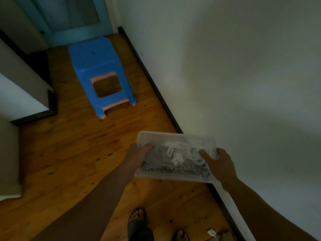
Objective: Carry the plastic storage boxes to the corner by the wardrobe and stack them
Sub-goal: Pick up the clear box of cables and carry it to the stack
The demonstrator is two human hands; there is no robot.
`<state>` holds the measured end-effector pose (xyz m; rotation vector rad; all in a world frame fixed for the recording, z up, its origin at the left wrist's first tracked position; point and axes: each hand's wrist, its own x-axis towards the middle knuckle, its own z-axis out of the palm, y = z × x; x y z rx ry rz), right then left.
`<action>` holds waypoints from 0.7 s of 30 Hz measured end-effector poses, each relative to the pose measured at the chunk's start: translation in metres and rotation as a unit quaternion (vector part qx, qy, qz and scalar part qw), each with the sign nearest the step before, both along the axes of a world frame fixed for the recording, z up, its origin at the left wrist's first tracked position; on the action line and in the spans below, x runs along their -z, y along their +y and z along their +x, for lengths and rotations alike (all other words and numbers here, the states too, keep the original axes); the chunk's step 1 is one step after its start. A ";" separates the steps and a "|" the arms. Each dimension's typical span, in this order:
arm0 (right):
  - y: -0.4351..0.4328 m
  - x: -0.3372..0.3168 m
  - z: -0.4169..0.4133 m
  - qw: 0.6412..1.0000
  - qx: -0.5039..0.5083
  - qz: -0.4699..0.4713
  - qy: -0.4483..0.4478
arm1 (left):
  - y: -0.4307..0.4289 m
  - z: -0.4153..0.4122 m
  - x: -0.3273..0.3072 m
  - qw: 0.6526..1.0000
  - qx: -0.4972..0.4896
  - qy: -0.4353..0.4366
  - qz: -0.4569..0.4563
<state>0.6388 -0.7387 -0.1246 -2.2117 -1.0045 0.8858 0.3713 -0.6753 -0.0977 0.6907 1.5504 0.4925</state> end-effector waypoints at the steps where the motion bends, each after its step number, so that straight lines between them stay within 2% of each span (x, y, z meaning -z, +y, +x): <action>1: 0.002 -0.020 -0.003 1.000 -0.001 0.001 0.002 | 0.001 -0.005 -0.020 1.000 -0.005 0.001 0.002; 11: 0.020 -0.147 -0.048 1.000 -0.027 0.015 -0.004 | 0.002 -0.051 -0.149 0.999 -0.027 -0.027 0.020; 21: 0.036 -0.220 -0.111 0.998 -0.053 0.021 -0.009 | 0.004 -0.113 -0.216 0.995 -0.064 -0.032 0.074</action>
